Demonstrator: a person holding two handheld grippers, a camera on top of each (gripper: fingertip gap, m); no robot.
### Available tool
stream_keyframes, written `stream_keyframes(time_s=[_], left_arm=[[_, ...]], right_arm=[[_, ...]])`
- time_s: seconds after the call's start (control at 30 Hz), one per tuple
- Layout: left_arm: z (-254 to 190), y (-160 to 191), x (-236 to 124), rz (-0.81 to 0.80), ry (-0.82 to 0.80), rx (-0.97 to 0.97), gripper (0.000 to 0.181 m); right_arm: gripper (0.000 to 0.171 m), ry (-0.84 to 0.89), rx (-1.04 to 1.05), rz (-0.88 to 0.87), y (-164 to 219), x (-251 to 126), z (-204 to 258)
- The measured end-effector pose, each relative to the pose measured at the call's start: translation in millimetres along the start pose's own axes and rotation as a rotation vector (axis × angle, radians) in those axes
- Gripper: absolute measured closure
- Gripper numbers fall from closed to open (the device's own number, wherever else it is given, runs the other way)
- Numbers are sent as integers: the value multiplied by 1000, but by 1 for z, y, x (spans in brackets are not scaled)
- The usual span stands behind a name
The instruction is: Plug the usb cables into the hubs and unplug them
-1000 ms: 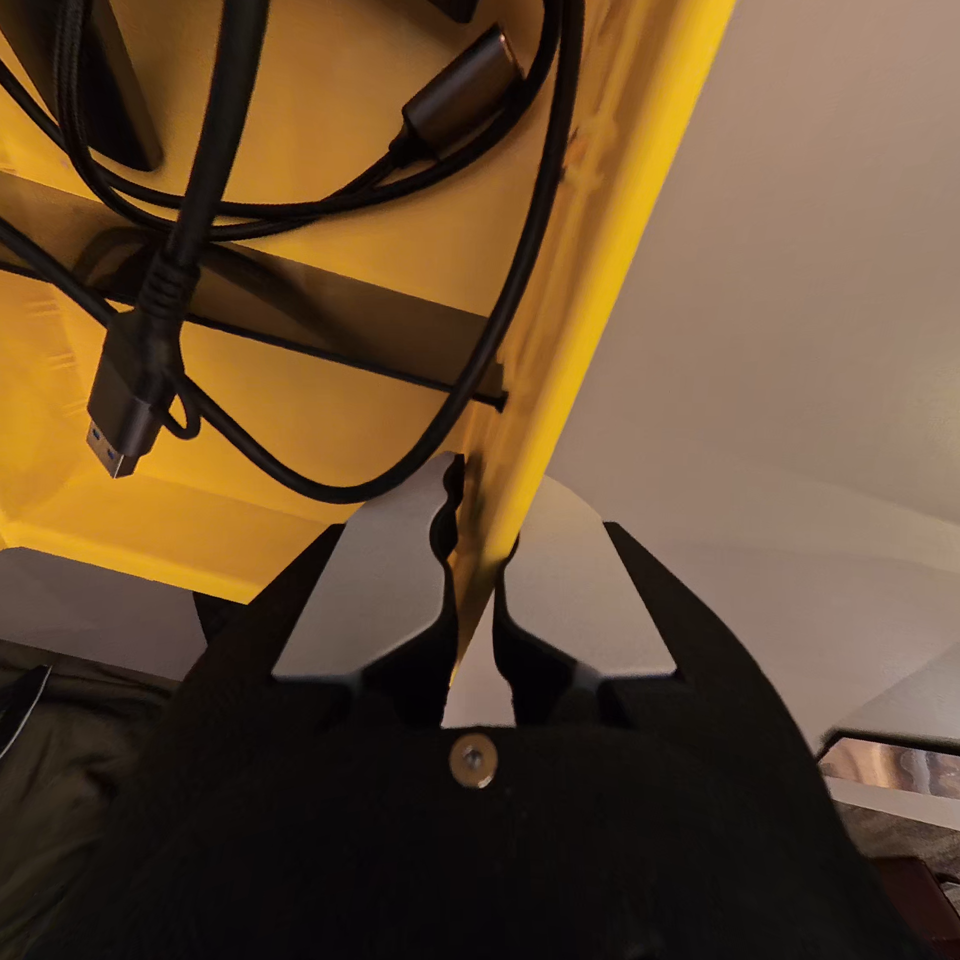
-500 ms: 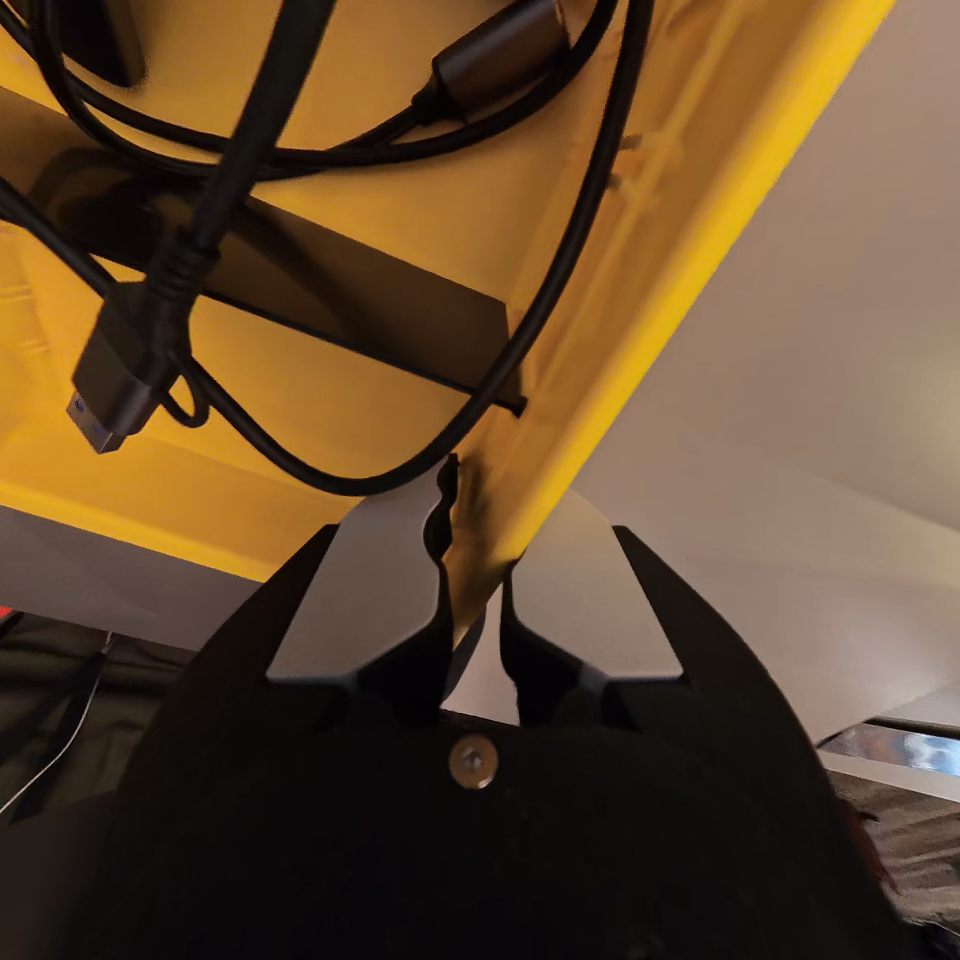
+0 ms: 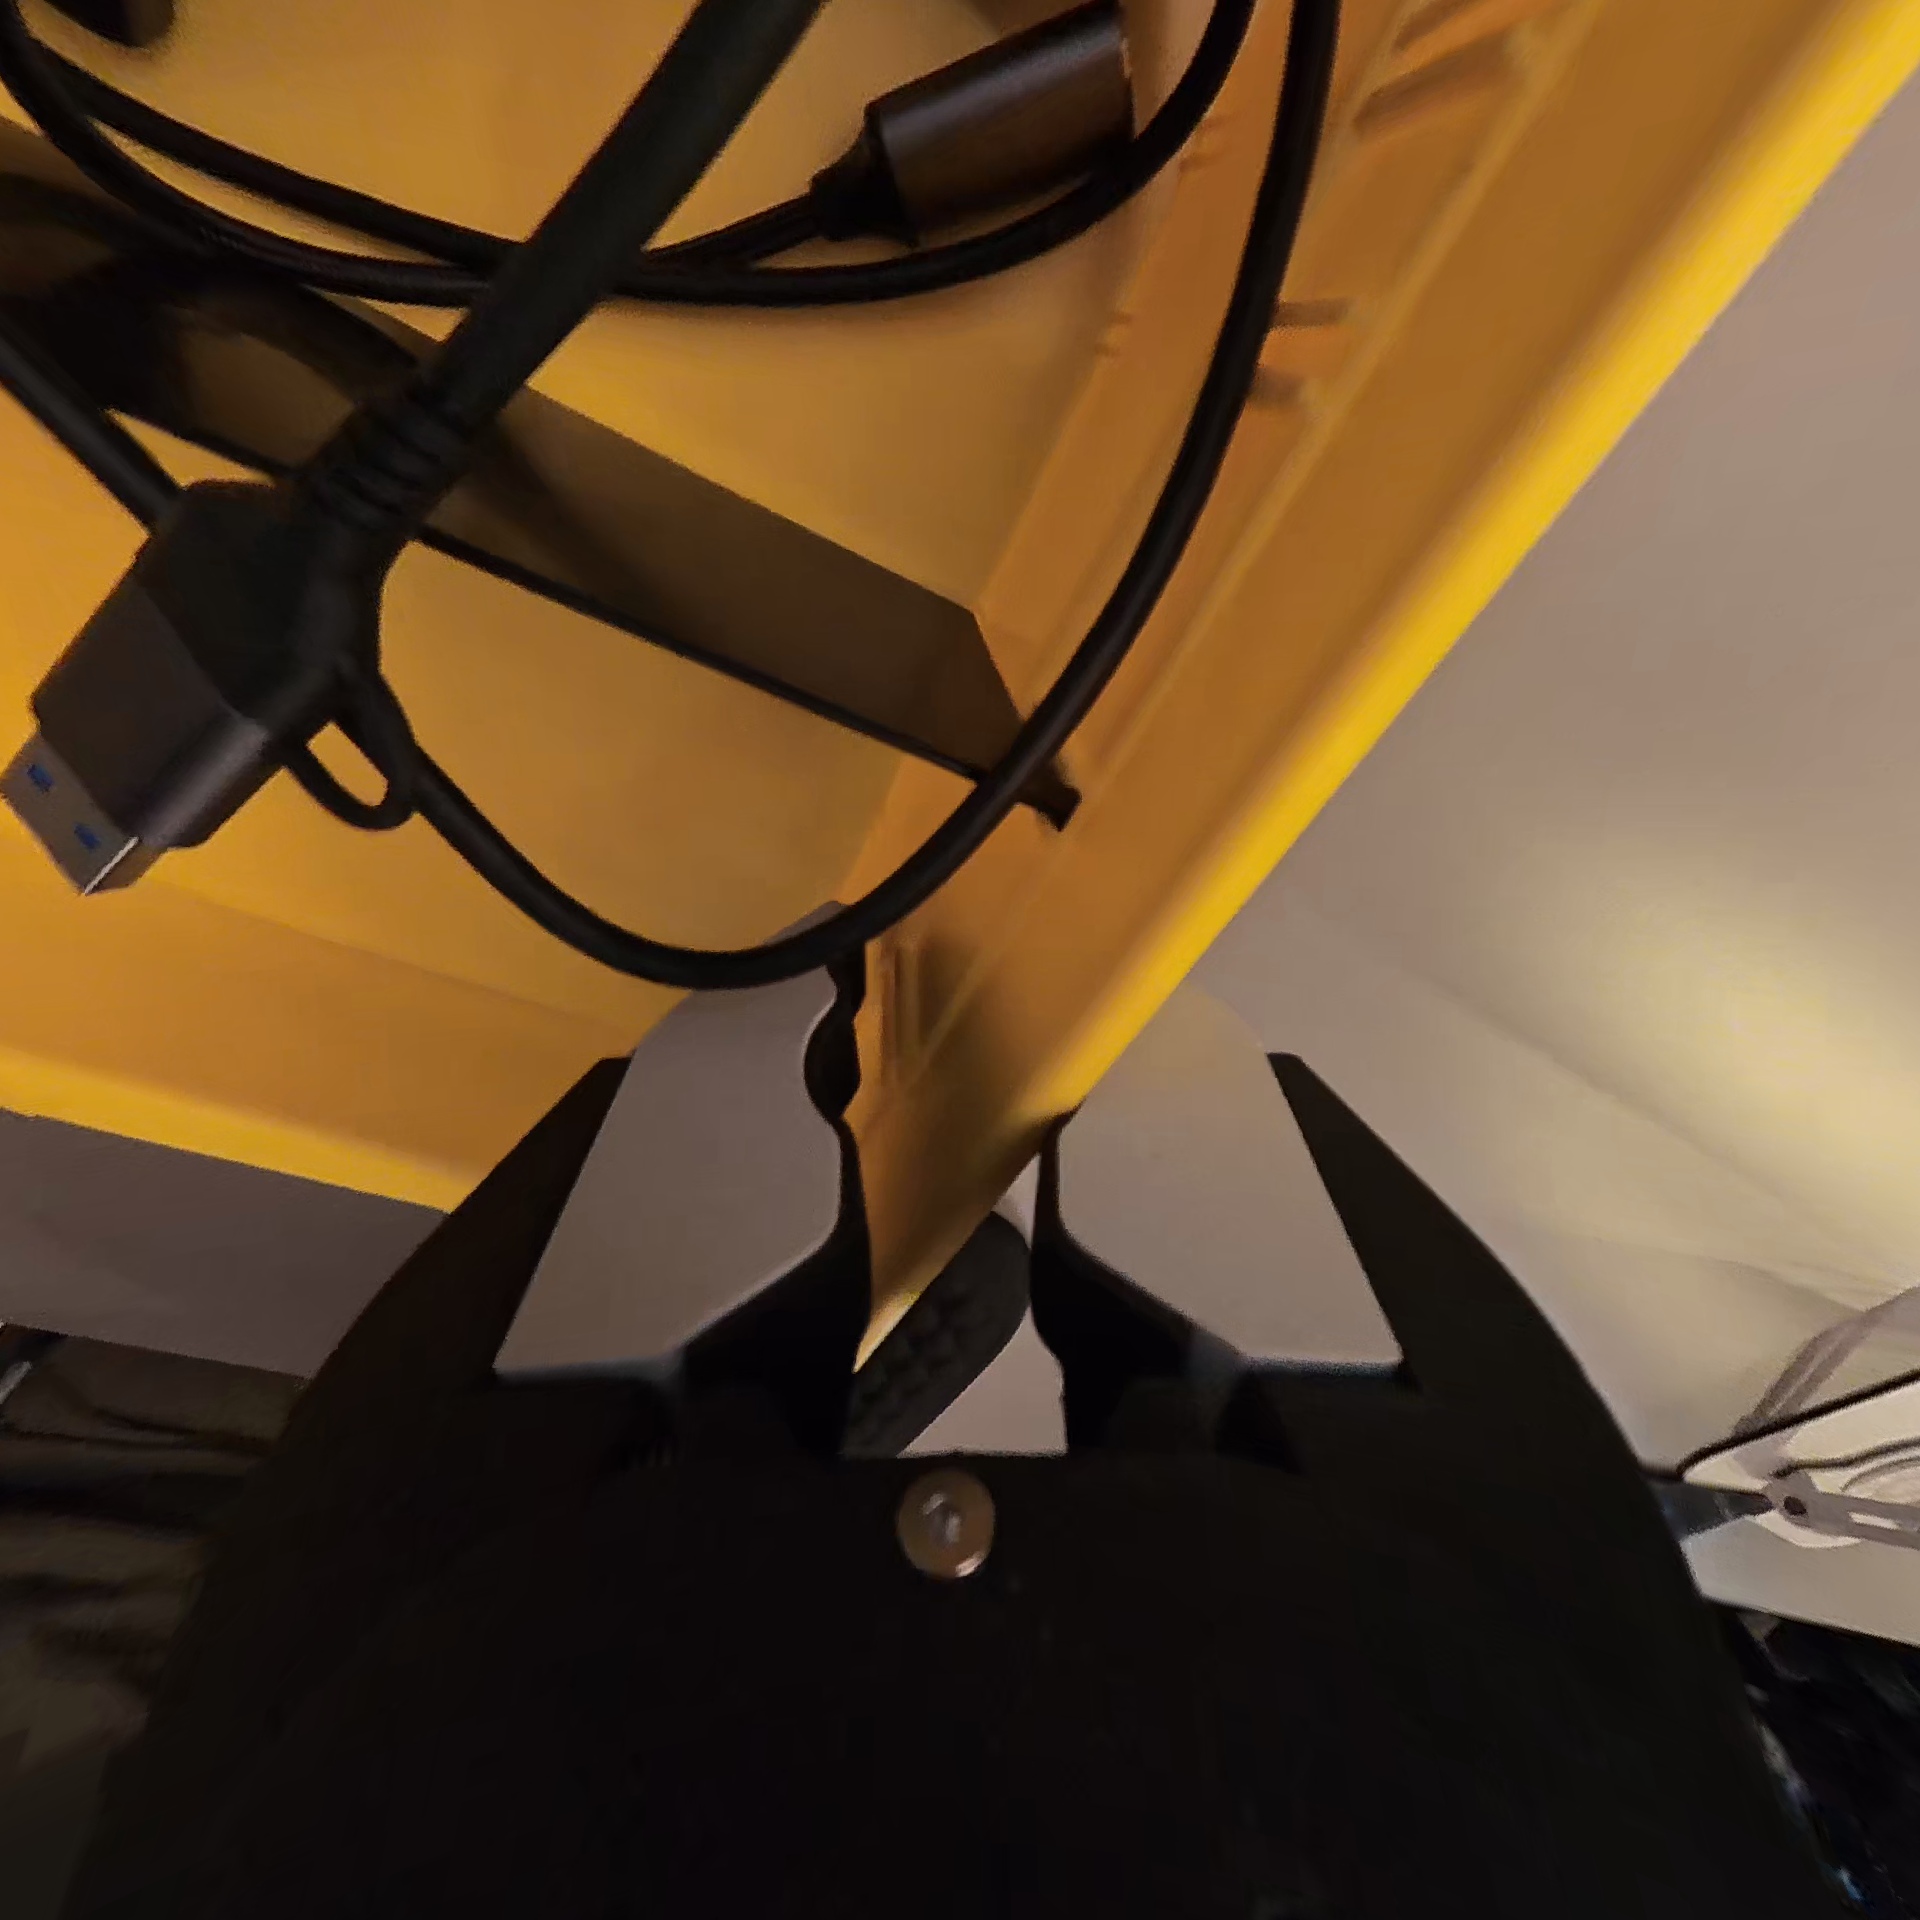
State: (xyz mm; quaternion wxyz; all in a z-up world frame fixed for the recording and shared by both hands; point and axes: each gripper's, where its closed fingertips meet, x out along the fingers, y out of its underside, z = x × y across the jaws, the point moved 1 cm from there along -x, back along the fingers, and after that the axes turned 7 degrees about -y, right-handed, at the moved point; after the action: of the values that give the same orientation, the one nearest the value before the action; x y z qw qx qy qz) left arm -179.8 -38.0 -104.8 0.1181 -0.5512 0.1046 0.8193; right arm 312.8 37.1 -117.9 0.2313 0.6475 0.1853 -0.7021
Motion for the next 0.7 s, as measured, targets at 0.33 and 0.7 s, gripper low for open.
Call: stream_keyframes(time_s=[0.33, 0.7], left_arm=[[-14, -7, -14, -71, 107, 49, 144], [15, -27, -103, -522, -65, 2, 149]], right_arm=[[138, 5, 25, -346, 4, -69, 4], [125, -314, -448, -1137, -84, -160, 194]])
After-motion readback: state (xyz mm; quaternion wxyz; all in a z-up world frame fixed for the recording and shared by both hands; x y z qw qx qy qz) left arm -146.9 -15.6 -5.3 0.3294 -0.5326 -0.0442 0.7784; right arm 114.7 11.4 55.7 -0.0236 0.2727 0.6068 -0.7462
